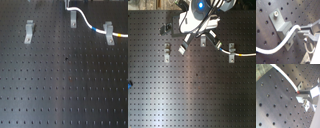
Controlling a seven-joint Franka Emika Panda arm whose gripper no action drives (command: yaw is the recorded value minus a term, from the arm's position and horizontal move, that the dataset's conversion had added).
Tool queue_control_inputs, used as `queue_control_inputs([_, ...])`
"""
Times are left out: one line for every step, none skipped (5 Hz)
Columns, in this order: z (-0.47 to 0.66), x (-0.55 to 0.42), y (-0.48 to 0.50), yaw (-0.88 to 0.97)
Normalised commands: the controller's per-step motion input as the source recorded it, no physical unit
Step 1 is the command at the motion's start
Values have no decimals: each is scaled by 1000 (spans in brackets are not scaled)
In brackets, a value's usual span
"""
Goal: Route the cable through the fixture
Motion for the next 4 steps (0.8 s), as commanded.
queue_control_inputs([327, -4, 99, 0])
queue_control_inputs([286, 68, 153, 0])
queue_control_inputs([217, 213, 233, 0])
queue_control_inputs([217, 208, 256, 0])
